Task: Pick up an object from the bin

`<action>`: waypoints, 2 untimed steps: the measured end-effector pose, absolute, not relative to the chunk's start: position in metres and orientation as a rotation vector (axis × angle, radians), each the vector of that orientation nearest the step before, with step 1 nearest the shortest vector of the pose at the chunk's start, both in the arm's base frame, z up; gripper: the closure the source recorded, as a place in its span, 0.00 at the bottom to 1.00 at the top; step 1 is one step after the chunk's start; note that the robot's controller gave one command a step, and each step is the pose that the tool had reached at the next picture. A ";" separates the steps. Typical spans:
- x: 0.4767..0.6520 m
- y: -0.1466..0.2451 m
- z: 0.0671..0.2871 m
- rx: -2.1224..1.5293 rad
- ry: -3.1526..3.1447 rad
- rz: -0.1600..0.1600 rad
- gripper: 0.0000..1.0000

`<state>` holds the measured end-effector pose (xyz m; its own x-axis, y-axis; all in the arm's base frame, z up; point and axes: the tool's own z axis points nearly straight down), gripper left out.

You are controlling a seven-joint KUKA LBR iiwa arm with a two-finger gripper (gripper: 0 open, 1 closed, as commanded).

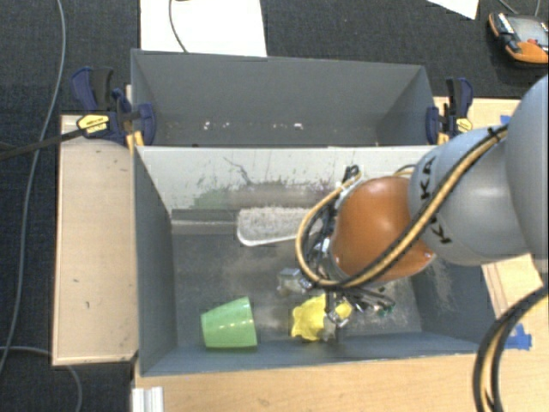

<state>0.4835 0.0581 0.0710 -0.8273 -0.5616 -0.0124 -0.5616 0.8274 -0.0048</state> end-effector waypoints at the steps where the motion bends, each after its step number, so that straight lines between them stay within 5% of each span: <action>1: 0.491 0.069 0.071 -1.085 2.939 0.004 1.00; 2: 0.491 0.069 0.071 -1.084 2.939 0.004 1.00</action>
Offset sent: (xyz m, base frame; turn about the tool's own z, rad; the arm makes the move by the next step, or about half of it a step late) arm 0.0000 0.0000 0.0000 0.0000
